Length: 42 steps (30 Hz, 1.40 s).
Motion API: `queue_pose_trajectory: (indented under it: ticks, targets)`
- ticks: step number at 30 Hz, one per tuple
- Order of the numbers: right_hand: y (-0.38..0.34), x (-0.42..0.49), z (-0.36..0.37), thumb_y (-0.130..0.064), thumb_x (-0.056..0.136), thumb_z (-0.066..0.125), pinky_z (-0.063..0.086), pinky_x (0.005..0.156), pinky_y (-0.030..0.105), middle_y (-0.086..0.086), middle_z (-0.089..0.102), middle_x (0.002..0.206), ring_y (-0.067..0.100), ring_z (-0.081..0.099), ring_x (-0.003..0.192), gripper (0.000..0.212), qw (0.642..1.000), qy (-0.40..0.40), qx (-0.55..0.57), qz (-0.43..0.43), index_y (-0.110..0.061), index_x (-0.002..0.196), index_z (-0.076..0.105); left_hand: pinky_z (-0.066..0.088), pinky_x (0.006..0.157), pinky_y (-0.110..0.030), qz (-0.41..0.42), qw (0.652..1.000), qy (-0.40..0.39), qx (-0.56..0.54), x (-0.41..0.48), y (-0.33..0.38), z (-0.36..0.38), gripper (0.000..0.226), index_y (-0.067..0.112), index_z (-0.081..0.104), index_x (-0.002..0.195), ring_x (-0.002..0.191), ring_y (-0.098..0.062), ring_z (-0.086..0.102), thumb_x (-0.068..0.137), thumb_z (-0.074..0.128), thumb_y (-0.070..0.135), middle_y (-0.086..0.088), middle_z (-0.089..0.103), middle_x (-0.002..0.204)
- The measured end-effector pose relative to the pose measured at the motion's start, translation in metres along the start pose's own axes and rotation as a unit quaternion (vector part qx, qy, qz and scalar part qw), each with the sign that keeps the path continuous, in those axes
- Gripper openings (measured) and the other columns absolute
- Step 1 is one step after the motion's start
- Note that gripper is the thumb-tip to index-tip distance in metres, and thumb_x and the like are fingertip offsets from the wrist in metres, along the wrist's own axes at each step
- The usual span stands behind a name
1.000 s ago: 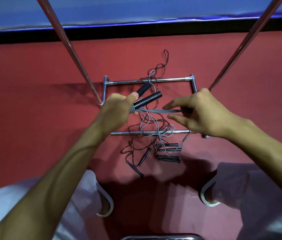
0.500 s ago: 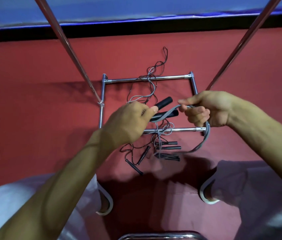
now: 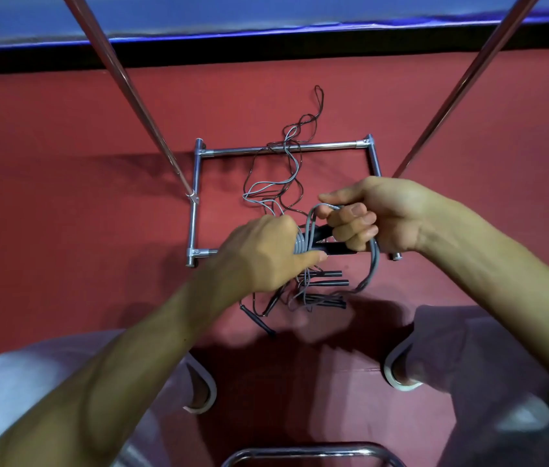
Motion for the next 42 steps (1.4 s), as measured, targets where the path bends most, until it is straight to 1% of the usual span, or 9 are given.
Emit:
queue_pose_trajectory:
  ticks: [3, 7, 12, 17, 21, 23, 29, 36, 42]
  targets:
    - [-0.011, -0.007, -0.014, -0.023, 0.103, 0.049, 0.009, 0.042, 0.019, -0.005, 0.037, 0.052, 0.004, 0.027, 0.041, 0.032, 0.977, 0.056, -0.203, -0.034, -0.009, 0.076, 0.057, 0.030, 0.052, -0.032, 0.005, 0.991, -0.081, -0.111, -0.002, -0.002, 0.004, 0.057, 0.017, 0.043, 0.063, 0.048, -0.018, 0.036, 0.087, 0.070, 0.061, 0.006, 0.040, 0.053]
    - [-0.033, -0.030, -0.017, -0.021, 0.075, 0.086, 0.014, 0.051, 0.031, 0.007, 0.046, 0.057, 0.015, 0.030, 0.050, 0.020, 0.886, 0.023, -0.442, -0.137, -0.005, 0.080, 0.075, 0.030, 0.050, -0.028, 0.035, 0.936, -0.226, -0.265, -0.013, 0.007, 0.013, 0.053, 0.011, 0.057, 0.063, 0.045, -0.020, 0.032, 0.090, 0.070, 0.055, -0.004, 0.040, 0.049]
    - [-0.045, -0.039, -0.015, -0.004, 0.072, 0.086, 0.044, 0.067, 0.032, 0.019, 0.073, 0.076, 0.025, 0.062, 0.068, 0.019, 0.847, -0.049, -0.468, -0.246, -0.010, 0.089, 0.080, 0.010, 0.046, -0.026, 0.071, 0.860, -0.371, -0.343, -0.035, 0.028, 0.012, 0.049, 0.013, 0.047, 0.063, 0.043, -0.011, 0.015, 0.090, 0.060, 0.052, 0.003, 0.023, 0.049]
    - [-0.044, -0.034, -0.010, -0.001, 0.084, 0.070, 0.047, 0.055, 0.012, -0.002, 0.071, 0.063, 0.002, 0.060, 0.053, 0.016, 0.852, -0.060, -0.406, -0.325, -0.003, 0.099, 0.076, 0.009, 0.040, -0.017, 0.112, 0.795, -0.393, -0.447, -0.041, 0.032, -0.004, 0.047, 0.013, 0.047, 0.060, 0.036, -0.005, 0.015, 0.093, 0.059, 0.044, 0.007, 0.024, 0.045]
    - [-0.031, -0.020, -0.005, -0.032, 0.085, 0.074, 0.042, 0.056, 0.018, -0.003, 0.067, 0.066, 0.007, 0.058, 0.058, 0.019, 0.864, -0.094, -0.386, -0.308, -0.015, 0.080, 0.079, 0.011, 0.040, -0.016, 0.126, 0.811, -0.320, -0.474, -0.037, 0.025, -0.022, 0.045, 0.012, 0.049, 0.062, 0.036, -0.006, 0.018, 0.087, 0.062, 0.047, 0.006, 0.026, 0.044]
    - [-0.021, -0.005, -0.004, -0.029, 0.080, 0.076, 0.031, 0.051, 0.021, -0.004, 0.057, 0.058, 0.008, 0.050, 0.051, 0.025, 0.899, -0.108, -0.323, -0.277, -0.005, 0.075, 0.071, 0.016, 0.041, -0.016, 0.128, 0.854, -0.221, -0.454, -0.030, 0.017, -0.034, 0.047, 0.007, 0.048, 0.065, 0.037, -0.008, 0.020, 0.088, 0.063, 0.046, 0.007, 0.029, 0.045]
    - [0.010, 0.033, 0.009, -0.009, 0.101, 0.031, 0.011, 0.050, 0.028, -0.004, 0.030, 0.053, 0.009, 0.021, 0.047, 0.036, 0.964, -0.061, -0.171, -0.192, -0.017, 0.066, 0.034, 0.027, 0.050, -0.030, 0.143, 0.949, 0.061, -0.273, -0.016, -0.011, -0.052, 0.049, 0.005, 0.045, 0.063, 0.050, -0.012, 0.029, 0.090, 0.065, 0.042, 0.006, 0.033, 0.054]
    - [0.021, 0.035, 0.006, -0.012, 0.103, 0.026, 0.011, 0.043, 0.022, -0.005, 0.027, 0.047, 0.007, 0.019, 0.041, 0.042, 0.976, -0.023, -0.174, -0.128, -0.019, 0.063, 0.035, 0.038, 0.054, -0.039, 0.175, 0.963, 0.176, -0.109, -0.023, -0.005, -0.061, 0.043, 0.027, 0.043, 0.133, 0.051, -0.022, 0.046, 0.097, 0.060, 0.043, -0.004, 0.044, 0.053]
    - [0.028, 0.039, 0.009, -0.017, 0.106, 0.026, 0.012, 0.040, 0.020, -0.005, 0.026, 0.045, 0.007, 0.017, 0.041, 0.053, 0.973, -0.007, -0.210, -0.100, -0.021, 0.055, 0.038, 0.030, 0.053, -0.034, 0.200, 0.949, 0.227, -0.089, -0.026, 0.001, -0.054, 0.025, 0.023, 0.046, 0.084, 0.052, -0.016, 0.042, 0.099, 0.055, 0.040, 0.006, 0.042, 0.056]
Point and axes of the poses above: each hand's wrist, its own x-axis towards the middle knuckle, its own z-axis out of the palm, y = z × x, the point moved 6 cm from there along x, towards the middle knuckle
